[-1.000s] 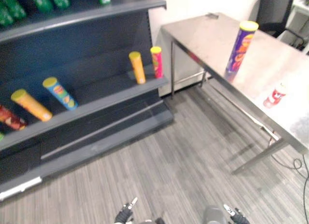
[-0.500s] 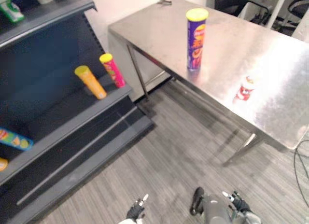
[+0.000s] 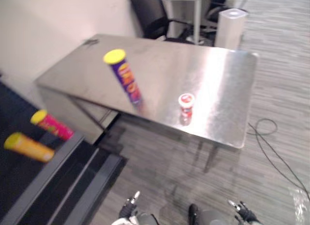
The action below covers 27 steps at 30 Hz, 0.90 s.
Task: Put the gum and the chips on the shelf.
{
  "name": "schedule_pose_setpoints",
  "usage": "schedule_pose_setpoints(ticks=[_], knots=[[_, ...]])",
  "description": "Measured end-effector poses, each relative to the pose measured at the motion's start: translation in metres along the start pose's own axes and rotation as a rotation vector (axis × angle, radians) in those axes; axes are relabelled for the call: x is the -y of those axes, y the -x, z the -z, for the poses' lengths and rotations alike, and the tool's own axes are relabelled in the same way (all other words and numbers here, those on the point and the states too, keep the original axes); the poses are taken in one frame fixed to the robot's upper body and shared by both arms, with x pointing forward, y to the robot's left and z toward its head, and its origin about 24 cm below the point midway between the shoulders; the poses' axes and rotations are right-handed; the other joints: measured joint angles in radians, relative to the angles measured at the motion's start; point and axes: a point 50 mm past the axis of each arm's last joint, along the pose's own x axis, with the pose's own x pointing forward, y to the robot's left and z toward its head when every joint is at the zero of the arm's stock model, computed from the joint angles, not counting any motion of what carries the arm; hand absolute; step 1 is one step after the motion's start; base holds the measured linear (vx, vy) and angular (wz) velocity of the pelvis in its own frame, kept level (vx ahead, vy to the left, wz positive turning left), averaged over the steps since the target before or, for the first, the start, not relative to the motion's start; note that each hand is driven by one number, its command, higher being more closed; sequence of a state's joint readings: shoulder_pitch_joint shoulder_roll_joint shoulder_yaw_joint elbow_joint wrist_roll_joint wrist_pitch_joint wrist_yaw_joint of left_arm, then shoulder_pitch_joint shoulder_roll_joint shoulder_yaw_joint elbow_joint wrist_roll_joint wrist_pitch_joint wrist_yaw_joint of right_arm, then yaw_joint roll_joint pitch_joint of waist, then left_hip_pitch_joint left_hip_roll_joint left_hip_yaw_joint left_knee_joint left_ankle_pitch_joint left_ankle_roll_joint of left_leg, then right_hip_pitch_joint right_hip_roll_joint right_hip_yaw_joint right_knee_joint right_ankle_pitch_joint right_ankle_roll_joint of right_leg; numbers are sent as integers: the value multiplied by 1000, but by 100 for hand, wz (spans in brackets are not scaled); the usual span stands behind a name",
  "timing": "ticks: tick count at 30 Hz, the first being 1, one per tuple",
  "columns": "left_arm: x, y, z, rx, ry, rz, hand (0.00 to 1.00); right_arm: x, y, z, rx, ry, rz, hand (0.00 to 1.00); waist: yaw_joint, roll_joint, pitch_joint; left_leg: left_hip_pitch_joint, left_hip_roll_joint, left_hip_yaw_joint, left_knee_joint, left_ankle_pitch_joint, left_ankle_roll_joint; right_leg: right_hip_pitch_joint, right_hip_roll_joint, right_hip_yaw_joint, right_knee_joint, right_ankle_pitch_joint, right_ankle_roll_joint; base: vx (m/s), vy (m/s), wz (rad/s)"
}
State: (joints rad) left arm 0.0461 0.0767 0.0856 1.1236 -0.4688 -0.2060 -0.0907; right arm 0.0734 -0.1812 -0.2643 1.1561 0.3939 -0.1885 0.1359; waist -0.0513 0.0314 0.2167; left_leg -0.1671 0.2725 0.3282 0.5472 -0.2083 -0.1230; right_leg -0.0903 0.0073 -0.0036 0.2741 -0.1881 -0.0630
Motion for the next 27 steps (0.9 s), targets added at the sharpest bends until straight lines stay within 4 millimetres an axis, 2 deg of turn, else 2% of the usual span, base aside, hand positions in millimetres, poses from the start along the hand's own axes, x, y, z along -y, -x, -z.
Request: schedule_pose_setpoints(ticks=[3,4,6,7,8,10,11,14,15,18,23,27], knots=[[-5,2,6,-15,32,-25,0,14,4,4,-6,-38,48,0,0,3,-2,13,-48,-234,-322,62,-39,10,5,123,11,-26,47,251,294,-143],[-5,3,8,-23,35,-28,0,17,5,5,-9,-38,54,0,-1,9,-6,13,-49,-247,-346,75,-43,12,5,138,11,-32,57,293,362,-121],[-1,7,23,-69,48,-25,0,34,12,12,-23,-56,90,0,-4,53,-35,62,-53,-213,-449,168,-29,11,17,207,42,-68,115,345,458,-111],[-4,6,21,-68,41,-31,0,32,14,20,-46,-87,97,0,-3,34,-44,89,-80,-182,-455,212,-27,8,-10,238,71,-90,140,352,482,-115],[-11,6,17,-62,19,-45,0,23,15,28,-65,-115,75,0,-3,-1,-53,122,-109,-125,-475,192,-9,3,-48,213,55,-80,158,262,375,-97],[-19,6,14,-64,-3,-61,0,11,13,33,-76,-133,48,0,-3,-26,-65,136,-132,-59,-475,168,13,9,-86,233,-1,-50,191,169,255,-95],[-19,6,12,-69,-42,-54,0,5,12,33,-76,-149,37,0,-3,-30,-68,143,-142,-13,-476,154,27,6,-104,229,-43,-8,208,143,244,-92],[-15,4,11,-73,-88,-31,0,1,9,31,-70,-182,51,0,-2,-23,-69,163,-159,61,-476,145,39,11,-130,193,-128,101,225,115,237,-96],[-13,3,11,-74,-94,-22,0,3,10,32,-74,-181,60,0,-2,-22,-68,173,-167,71,-476,145,39,19,-140,180,-144,118,225,64,132,-52],[-6,1,8,-71,-119,3,0,10,14,40,-100,-190,100,0,-7,-17,-73,193,-192,70,-480,145,39,43,-169,138,-170,129,227,34,61,-18],[-3,3,15,-92,-144,15,0,20,18,46,-125,-220,167,0,-2,14,-97,211,-193,51,-551,146,41,50,-165,78,-208,129,227,-7,-10,4],[-4,5,20,-107,-141,14,0,26,19,46,-114,-269,207,0,-1,12,-100,233,-195,33,-596,159,52,77,-162,36,-245,128,226,-85,-49,6]])
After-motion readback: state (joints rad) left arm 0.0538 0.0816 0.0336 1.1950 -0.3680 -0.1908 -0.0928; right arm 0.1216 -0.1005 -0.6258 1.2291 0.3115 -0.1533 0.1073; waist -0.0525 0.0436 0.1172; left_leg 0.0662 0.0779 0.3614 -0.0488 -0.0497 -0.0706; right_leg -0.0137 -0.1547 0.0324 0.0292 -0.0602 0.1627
